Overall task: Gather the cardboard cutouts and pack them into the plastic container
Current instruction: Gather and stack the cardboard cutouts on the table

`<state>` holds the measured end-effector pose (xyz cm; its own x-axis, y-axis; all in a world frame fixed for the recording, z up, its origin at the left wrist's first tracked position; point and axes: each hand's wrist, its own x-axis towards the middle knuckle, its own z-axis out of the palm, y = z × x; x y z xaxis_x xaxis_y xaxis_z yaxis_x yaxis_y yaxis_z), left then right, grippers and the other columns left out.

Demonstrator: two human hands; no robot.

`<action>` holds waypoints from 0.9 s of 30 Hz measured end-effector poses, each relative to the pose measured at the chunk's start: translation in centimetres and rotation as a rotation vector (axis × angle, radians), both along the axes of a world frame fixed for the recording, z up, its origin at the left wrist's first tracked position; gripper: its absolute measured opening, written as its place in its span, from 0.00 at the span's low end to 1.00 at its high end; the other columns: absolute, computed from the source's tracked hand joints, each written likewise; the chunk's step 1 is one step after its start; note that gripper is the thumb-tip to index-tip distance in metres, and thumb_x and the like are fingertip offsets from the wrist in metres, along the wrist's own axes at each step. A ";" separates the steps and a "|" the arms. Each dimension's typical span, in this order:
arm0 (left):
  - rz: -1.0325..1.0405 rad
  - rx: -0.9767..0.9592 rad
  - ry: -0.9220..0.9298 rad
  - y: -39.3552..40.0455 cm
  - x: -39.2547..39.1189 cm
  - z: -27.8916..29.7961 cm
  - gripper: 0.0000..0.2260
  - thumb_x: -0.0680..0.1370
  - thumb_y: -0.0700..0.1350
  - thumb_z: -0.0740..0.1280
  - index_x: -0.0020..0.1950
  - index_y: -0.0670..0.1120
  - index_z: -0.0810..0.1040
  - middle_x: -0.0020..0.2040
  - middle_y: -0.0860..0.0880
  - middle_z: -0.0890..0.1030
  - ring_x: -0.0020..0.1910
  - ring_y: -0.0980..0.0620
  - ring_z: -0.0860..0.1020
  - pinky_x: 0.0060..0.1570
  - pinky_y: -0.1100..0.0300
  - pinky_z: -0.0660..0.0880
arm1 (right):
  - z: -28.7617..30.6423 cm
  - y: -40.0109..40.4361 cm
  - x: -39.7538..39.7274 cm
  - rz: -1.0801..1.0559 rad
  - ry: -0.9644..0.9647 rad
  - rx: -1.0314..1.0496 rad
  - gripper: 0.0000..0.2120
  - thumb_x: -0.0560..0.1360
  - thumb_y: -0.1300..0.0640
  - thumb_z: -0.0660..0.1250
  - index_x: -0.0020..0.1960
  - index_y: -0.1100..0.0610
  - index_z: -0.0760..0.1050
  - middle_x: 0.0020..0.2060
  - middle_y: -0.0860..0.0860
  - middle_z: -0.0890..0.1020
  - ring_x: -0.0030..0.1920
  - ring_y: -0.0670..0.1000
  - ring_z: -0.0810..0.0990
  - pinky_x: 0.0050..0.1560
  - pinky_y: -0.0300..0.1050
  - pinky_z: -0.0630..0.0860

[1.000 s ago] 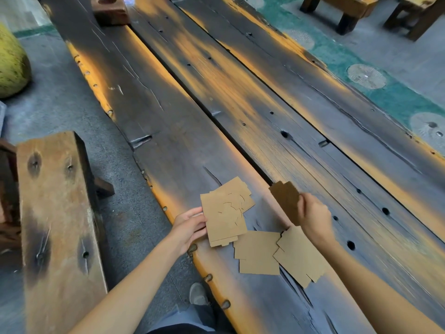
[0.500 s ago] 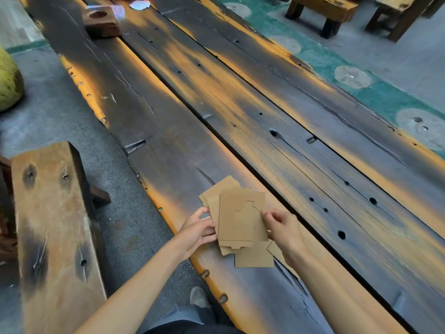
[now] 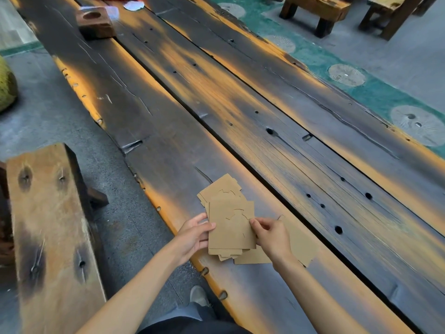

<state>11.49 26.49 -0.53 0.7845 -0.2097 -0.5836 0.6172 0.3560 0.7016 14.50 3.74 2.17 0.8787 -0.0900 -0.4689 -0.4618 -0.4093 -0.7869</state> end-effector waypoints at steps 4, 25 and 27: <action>0.010 -0.006 0.006 0.3 0.2 -0.2 0.15 0.82 0.40 0.67 0.69 0.45 0.77 0.63 0.43 0.85 0.61 0.43 0.84 0.53 0.49 0.83 | -0.2 0.6 0.2 -0.005 -0.029 -0.044 0.09 0.81 0.53 0.69 0.47 0.49 0.88 0.39 0.41 0.88 0.44 0.44 0.86 0.53 0.53 0.84; 0.141 0.003 0.110 4.5 1.3 -3.1 0.15 0.82 0.35 0.66 0.68 0.44 0.78 0.63 0.42 0.85 0.59 0.43 0.85 0.54 0.49 0.84 | -3.9 4.3 8.1 0.018 0.052 -0.110 0.09 0.81 0.53 0.69 0.58 0.57 0.81 0.47 0.50 0.84 0.54 0.55 0.84 0.57 0.51 0.80; 0.177 0.009 0.125 5.3 1.1 -3.4 0.15 0.82 0.34 0.65 0.68 0.44 0.77 0.63 0.42 0.85 0.59 0.42 0.85 0.54 0.49 0.84 | -4.8 5.0 9.8 0.080 0.076 -0.213 0.16 0.80 0.53 0.70 0.65 0.58 0.76 0.57 0.54 0.82 0.61 0.56 0.81 0.62 0.52 0.77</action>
